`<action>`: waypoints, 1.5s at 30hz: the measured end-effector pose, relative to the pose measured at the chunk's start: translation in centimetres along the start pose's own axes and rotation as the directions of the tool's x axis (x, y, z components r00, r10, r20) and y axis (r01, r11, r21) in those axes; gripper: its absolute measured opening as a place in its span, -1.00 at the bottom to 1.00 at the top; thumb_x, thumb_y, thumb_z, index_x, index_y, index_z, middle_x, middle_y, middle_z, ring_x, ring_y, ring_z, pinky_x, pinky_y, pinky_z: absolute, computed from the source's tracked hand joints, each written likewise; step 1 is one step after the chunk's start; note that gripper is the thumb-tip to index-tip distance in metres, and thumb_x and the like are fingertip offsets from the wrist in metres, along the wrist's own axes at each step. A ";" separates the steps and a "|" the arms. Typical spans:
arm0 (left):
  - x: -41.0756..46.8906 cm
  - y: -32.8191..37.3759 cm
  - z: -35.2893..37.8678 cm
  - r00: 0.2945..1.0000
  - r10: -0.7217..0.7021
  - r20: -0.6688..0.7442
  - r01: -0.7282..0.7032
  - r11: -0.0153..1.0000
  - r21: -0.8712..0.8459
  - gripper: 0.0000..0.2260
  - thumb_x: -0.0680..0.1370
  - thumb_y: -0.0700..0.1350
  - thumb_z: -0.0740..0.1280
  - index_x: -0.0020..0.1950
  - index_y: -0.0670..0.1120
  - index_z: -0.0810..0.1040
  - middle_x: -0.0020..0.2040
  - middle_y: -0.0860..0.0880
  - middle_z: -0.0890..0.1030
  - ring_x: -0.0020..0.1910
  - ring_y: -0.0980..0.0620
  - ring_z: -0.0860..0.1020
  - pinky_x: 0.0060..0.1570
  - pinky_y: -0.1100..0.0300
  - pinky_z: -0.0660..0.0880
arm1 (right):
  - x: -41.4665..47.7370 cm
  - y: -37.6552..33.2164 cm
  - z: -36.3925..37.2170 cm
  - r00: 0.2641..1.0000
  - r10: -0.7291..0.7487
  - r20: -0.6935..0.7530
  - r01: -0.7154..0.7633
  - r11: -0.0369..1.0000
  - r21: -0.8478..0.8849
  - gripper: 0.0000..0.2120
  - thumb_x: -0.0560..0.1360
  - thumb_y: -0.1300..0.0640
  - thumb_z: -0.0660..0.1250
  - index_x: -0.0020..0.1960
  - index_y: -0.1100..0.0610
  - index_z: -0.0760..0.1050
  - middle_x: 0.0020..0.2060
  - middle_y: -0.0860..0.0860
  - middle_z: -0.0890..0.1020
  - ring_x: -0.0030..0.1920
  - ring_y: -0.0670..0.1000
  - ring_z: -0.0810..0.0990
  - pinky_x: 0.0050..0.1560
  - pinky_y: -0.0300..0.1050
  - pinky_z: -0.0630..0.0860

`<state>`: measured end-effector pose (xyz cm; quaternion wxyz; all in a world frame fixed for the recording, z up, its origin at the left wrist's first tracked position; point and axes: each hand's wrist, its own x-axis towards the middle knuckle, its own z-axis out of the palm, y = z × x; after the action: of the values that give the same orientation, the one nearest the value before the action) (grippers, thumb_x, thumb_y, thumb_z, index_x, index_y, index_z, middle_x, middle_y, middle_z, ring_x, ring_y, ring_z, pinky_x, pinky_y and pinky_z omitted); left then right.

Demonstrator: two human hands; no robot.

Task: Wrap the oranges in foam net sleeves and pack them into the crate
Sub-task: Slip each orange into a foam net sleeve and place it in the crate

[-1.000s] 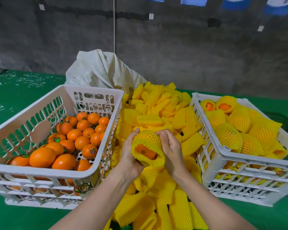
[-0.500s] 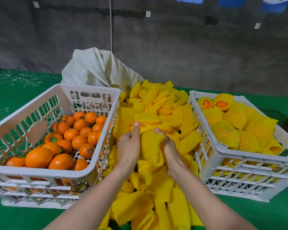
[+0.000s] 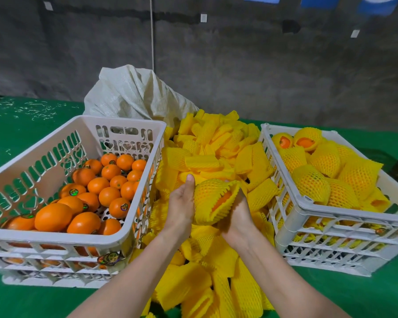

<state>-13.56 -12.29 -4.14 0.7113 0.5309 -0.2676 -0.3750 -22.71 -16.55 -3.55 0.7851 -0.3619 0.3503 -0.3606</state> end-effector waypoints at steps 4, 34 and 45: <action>0.1 0.2 -0.3 0.998 -0.018 0.053 0.018 1.000 0.005 -0.61 0.62 0.01 0.13 -0.26 -0.12 0.62 -0.35 0.01 0.67 -0.35 0.15 0.63 -0.35 0.33 0.55 | -0.5 -0.1 0.3 1.000 -0.005 0.007 0.005 1.000 0.008 -0.71 0.58 -0.05 0.06 0.01 0.05 0.50 -0.10 0.11 0.61 -0.09 0.10 0.55 -0.11 -0.06 0.45; -0.8 1.9 -0.5 0.724 -0.510 0.465 0.574 0.819 0.005 -0.64 0.28 0.11 0.40 -0.07 -0.10 0.65 -0.18 -0.17 0.67 -0.27 -0.12 0.65 -0.31 0.07 0.61 | -1.0 -2.3 -2.3 0.832 -0.500 0.242 0.519 0.542 -0.661 -0.61 0.58 0.24 0.20 -0.39 0.09 0.19 -0.47 0.00 0.21 -0.43 -0.11 0.19 -0.37 -0.10 0.11; -0.3 1.2 3.0 0.894 -0.416 0.168 0.437 0.891 -0.121 -0.85 0.53 -0.03 0.33 -0.03 -0.09 0.59 -0.20 -0.09 0.68 -0.29 0.00 0.65 -0.32 0.15 0.57 | -2.3 -1.2 -4.4 0.816 -0.418 0.399 0.565 0.436 -0.700 -0.48 0.46 -0.03 0.36 0.37 -0.12 0.27 0.33 -0.17 0.38 0.33 -0.22 0.32 0.25 -0.34 0.32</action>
<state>-15.76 -13.53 -2.14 0.6304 0.4923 -0.1628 -0.5777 -27.81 -16.63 -4.03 0.4257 -0.7856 0.2847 -0.3473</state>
